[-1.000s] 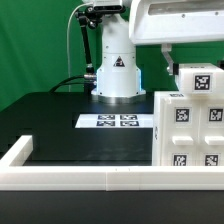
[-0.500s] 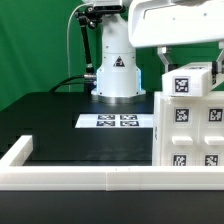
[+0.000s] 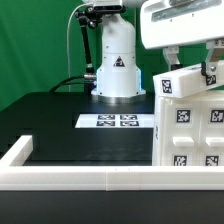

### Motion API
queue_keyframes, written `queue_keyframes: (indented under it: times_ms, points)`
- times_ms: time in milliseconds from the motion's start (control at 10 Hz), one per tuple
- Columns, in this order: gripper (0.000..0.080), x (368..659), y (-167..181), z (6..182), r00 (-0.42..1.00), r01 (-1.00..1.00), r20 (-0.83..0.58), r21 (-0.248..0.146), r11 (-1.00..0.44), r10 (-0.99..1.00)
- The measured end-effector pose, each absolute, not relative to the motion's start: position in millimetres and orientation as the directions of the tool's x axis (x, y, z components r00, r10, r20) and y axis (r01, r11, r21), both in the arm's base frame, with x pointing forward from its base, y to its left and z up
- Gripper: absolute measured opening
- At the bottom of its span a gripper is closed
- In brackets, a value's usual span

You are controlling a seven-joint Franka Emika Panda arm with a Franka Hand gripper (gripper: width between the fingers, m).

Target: Assemble cabinet

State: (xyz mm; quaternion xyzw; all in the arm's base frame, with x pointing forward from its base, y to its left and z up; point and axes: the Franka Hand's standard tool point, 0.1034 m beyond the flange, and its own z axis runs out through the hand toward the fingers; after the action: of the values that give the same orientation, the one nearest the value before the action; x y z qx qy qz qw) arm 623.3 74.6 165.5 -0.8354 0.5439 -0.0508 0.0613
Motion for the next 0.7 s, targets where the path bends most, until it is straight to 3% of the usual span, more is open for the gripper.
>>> queue_keyframes:
  times_ms: [200,700]
  points:
    - [0.056,622.2,77.9,167.2,0.217,-0.968,-0.014,-0.128,-0.214,-0.976]
    - [0.056,624.1,78.9,167.3,-0.082,-0.989,-0.065,-0.117,0.089,-0.994]
